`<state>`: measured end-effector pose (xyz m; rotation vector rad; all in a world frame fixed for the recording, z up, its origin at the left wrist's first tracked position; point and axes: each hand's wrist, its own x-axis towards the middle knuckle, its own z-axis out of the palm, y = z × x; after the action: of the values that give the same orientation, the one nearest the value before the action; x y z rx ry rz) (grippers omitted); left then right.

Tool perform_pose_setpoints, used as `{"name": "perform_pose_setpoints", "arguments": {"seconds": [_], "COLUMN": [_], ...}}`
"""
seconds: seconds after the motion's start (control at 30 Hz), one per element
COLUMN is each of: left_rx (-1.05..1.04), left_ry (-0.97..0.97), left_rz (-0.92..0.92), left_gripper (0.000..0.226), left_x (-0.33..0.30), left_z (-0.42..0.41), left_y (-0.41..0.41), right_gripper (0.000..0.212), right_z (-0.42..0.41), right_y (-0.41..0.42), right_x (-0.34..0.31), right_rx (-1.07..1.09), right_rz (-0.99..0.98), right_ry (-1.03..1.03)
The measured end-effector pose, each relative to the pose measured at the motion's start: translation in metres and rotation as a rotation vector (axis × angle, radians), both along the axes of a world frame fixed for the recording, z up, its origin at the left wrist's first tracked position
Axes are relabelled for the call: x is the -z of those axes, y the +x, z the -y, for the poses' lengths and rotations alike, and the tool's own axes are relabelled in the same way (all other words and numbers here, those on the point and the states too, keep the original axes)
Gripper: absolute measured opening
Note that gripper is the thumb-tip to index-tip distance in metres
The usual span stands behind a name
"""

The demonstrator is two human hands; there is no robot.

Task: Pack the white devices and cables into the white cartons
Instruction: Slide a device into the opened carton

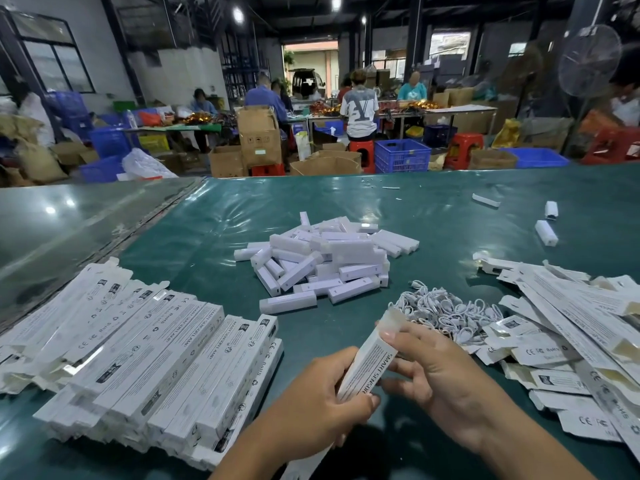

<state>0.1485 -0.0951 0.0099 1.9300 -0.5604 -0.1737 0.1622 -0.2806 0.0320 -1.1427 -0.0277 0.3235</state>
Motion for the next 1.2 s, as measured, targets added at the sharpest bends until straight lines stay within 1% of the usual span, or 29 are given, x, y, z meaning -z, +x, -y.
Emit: {"name": "perform_pose_setpoints", "arguments": {"seconds": [0.07, 0.1, 0.17, 0.2, 0.27, 0.3, 0.33, 0.37, 0.4, 0.47, 0.53, 0.83, 0.97, 1.07, 1.13, 1.2], "left_rx": [-0.015, -0.021, -0.019, -0.016, -0.011, -0.011, -0.013, -0.013, -0.009, -0.002, -0.001, -0.002, -0.005, -0.002, 0.007, 0.049], "left_ry": [0.009, 0.007, -0.007, -0.017, -0.045, -0.065, -0.082, -0.091, -0.088, -0.072, -0.069, -0.062, -0.065, -0.047, -0.029, 0.001], "left_rz": [0.009, 0.008, -0.004, -0.010, -0.016, -0.024, -0.036, -0.043, -0.045, -0.046, -0.051, -0.037, -0.048, -0.061, -0.065, -0.090], "left_gripper": [0.026, 0.028, 0.025, 0.021, 0.018, 0.019, 0.022, 0.022, 0.020, 0.015, 0.016, 0.025, 0.018, 0.014, 0.017, 0.021], "left_x": [-0.001, -0.001, -0.001, -0.001, -0.001, -0.001, -0.002, -0.002, -0.001, 0.000, 0.001, 0.000, -0.003, -0.005, -0.007, -0.009], "left_z": [0.000, -0.001, -0.001, -0.001, -0.001, -0.002, -0.002, -0.003, -0.003, -0.004, -0.003, 0.000, -0.002, -0.002, 0.001, 0.006], "left_y": [0.000, 0.000, 0.000, 0.001, 0.001, 0.001, 0.001, 0.000, 0.000, 0.000, 0.000, 0.000, -0.001, -0.001, -0.004, -0.007], "right_gripper": [0.049, 0.040, 0.017, 0.016, 0.020, 0.026, 0.036, 0.041, 0.039, 0.026, 0.021, 0.027, 0.029, 0.043, 0.048, 0.050], "right_z": [0.001, 0.000, 0.000, 0.001, 0.004, 0.004, 0.006, 0.006, 0.007, 0.008, 0.007, 0.006, 0.007, 0.009, 0.009, 0.011], "right_y": [0.000, -0.002, -0.002, -0.002, -0.006, -0.008, -0.009, -0.010, -0.009, -0.008, -0.007, -0.003, -0.004, -0.004, -0.002, -0.001], "right_x": [0.001, -0.002, 0.000, 0.003, 0.004, 0.003, 0.005, 0.005, 0.005, 0.003, 0.002, 0.006, 0.006, 0.007, 0.007, 0.007], "right_rx": [0.003, 0.014, 0.075, 0.130, 0.242, 0.252, 0.242, 0.230, 0.229, 0.254, 0.277, 0.267, 0.244, 0.300, 0.323, 0.263], "right_rz": [0.029, 0.062, 0.205, 0.342, 0.691, 0.849, 0.960, 0.993, 0.974, 0.935, 0.905, 0.794, 0.842, 0.967, 0.922, 0.801], "right_ry": [0.022, 0.000, -0.153, -0.299, -0.635, -0.742, -0.797, -0.801, -0.779, -0.720, -0.698, -0.604, -0.679, -0.746, -0.659, -0.501]}}
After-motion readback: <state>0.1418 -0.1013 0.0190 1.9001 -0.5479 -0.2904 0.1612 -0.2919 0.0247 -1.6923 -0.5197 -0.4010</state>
